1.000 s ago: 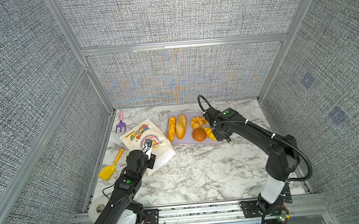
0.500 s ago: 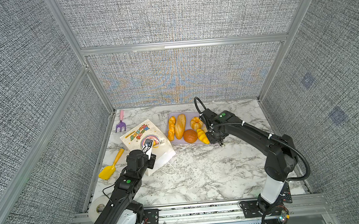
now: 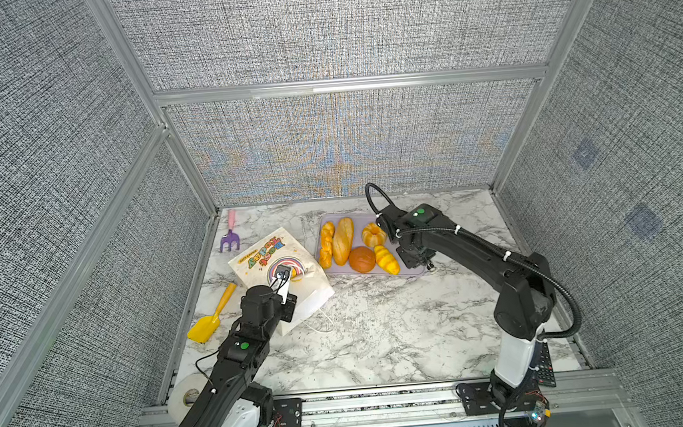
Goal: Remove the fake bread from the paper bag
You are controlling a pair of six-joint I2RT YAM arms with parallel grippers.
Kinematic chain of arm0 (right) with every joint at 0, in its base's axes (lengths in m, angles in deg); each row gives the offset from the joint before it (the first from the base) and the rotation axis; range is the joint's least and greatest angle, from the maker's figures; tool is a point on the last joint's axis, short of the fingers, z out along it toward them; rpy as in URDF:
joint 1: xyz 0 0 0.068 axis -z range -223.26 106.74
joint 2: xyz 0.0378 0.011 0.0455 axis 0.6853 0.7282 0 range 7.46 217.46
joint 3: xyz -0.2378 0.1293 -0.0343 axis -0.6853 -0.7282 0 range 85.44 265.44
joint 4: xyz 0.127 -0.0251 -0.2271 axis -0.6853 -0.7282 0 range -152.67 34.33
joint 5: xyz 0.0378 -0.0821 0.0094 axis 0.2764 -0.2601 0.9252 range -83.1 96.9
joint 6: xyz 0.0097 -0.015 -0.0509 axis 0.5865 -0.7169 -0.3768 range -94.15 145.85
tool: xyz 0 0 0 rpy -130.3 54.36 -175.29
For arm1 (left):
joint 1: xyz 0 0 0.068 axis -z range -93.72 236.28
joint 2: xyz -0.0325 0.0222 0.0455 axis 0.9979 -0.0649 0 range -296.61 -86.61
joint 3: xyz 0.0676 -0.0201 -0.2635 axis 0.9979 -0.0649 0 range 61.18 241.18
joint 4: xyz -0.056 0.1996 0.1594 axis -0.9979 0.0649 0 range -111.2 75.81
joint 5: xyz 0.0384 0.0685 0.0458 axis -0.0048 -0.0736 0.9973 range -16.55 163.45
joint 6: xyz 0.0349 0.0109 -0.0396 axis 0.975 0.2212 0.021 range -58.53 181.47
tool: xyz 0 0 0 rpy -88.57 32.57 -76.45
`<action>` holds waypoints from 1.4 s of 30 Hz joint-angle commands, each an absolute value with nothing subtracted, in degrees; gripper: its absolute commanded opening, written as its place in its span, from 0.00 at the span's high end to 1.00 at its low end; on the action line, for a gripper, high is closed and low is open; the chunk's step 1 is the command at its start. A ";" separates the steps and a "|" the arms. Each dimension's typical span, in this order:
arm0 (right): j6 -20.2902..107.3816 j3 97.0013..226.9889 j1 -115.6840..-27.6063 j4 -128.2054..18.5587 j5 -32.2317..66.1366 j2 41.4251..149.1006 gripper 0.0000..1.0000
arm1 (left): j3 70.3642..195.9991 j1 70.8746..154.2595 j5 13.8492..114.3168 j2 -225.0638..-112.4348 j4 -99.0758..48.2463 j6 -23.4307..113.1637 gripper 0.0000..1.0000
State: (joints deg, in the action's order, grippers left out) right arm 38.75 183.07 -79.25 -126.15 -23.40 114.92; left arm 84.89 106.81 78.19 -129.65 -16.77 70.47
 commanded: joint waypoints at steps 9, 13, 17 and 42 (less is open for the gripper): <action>39.21 181.30 -79.53 -122.90 -16.52 114.96 0.56 | 84.65 106.84 77.59 -129.14 -17.03 70.84 1.00; 39.59 180.93 -78.92 -122.08 -14.01 114.23 0.55 | 84.74 106.80 77.59 -129.54 -16.81 70.97 1.00; 39.91 180.94 -78.76 -122.32 -14.19 113.90 0.55 | 84.57 106.83 77.59 -129.17 -16.84 70.99 1.00; 46.31 171.50 -74.93 -113.50 3.26 98.72 0.75 | 84.47 106.80 77.50 -128.71 -16.80 71.07 1.00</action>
State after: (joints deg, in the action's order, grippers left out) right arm 44.68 172.03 -75.38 -115.62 0.75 100.06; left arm 84.73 106.81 77.99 -128.87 -16.40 70.95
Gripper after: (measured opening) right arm 0.260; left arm 0.057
